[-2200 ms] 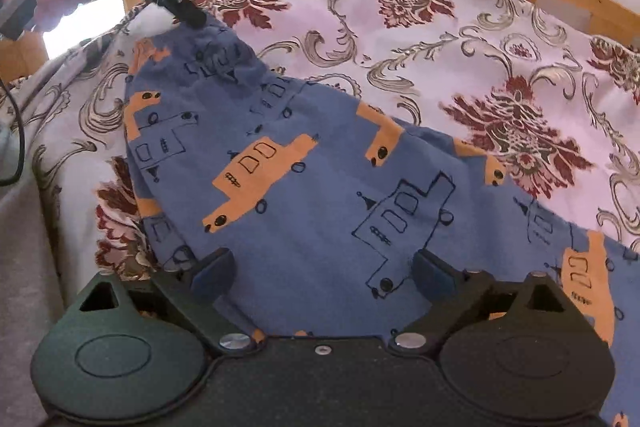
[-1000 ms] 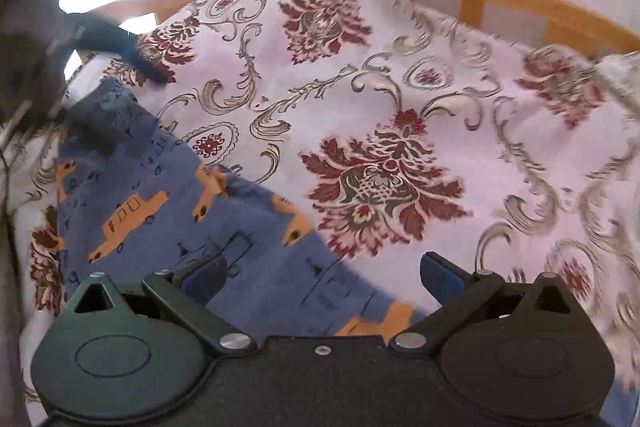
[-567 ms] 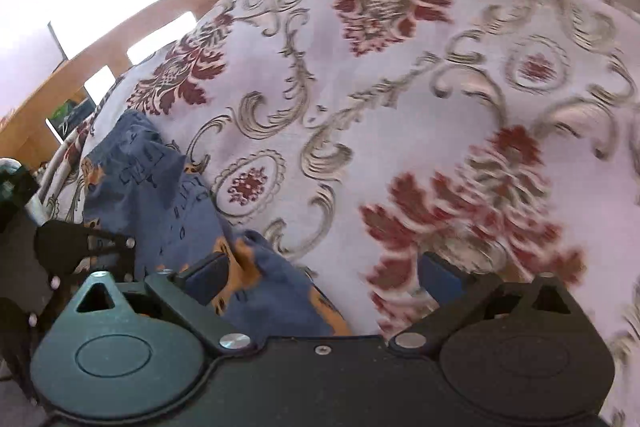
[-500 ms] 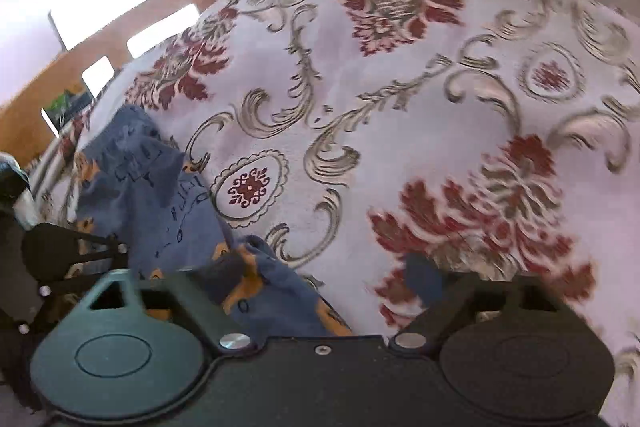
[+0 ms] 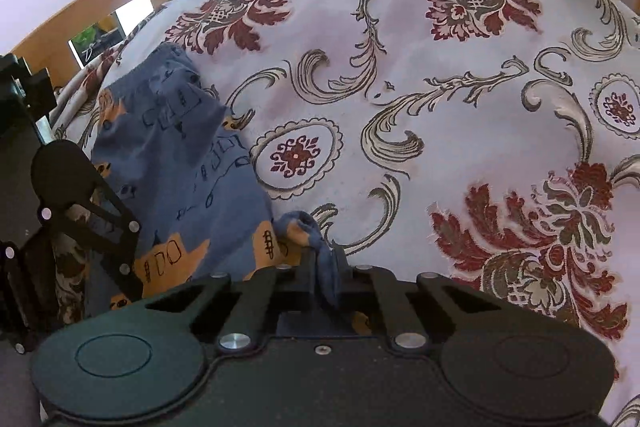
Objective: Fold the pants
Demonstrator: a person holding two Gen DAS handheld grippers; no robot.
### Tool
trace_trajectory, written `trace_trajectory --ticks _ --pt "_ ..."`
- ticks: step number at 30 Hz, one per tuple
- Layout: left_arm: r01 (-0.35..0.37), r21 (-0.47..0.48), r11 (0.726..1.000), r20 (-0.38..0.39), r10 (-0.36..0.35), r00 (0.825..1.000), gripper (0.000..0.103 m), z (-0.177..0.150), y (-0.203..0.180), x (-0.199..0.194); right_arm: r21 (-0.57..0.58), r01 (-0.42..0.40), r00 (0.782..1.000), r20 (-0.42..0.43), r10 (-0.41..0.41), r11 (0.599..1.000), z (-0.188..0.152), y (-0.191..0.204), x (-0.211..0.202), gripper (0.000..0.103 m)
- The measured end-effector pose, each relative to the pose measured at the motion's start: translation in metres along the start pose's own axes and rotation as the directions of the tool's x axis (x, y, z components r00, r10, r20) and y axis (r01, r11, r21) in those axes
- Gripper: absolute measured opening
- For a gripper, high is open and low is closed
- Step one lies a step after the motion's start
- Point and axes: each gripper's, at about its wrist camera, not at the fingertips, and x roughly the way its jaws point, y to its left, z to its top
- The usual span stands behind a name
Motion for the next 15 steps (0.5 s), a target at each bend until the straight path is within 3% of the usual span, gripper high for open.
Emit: trace_trajectory --ticks 2,4,6,8,10,11,12,15 --pt "0.016 0.023 1.000 0.021 -0.017 1.000 0.063 0.004 -0.005 -0.007 0.001 -0.003 1.000 0.001 0.003 1.000 -0.001 0.000 -0.001 0.008" --pt "0.070 0.019 0.997 0.075 -0.071 0.995 0.081 0.012 -0.007 -0.019 0.006 -0.005 1.000 0.008 0.005 1.000 -0.002 0.000 -0.001 0.009" --pt "0.078 -0.005 0.997 0.148 -0.076 0.986 0.088 0.019 0.001 -0.038 0.019 0.002 1.000 0.021 -0.002 1.000 -0.003 0.000 -0.001 0.015" --pt "0.031 -0.047 0.998 0.204 -0.021 0.979 0.089 0.025 0.017 -0.051 0.037 0.010 0.999 0.032 -0.011 0.999 -0.006 -0.002 -0.001 0.021" --pt "-0.040 -0.115 0.993 0.211 0.064 0.975 0.089 0.032 0.046 -0.053 0.040 0.024 0.999 0.040 -0.025 0.999 -0.011 -0.001 -0.001 0.026" --pt "-0.065 -0.161 0.985 0.201 0.098 0.975 0.088 0.035 0.060 -0.051 0.039 0.040 0.998 0.045 -0.042 0.998 -0.013 0.000 -0.002 0.036" --pt "-0.071 -0.230 0.971 0.185 0.116 0.976 0.086 0.038 0.080 -0.046 0.043 0.061 0.997 0.054 -0.064 0.997 -0.016 0.001 -0.005 0.048" --pt "-0.006 -0.436 0.900 0.116 0.063 0.991 0.073 0.044 0.137 -0.026 0.068 0.102 0.991 0.082 -0.108 0.992 -0.027 -0.001 -0.018 0.061"
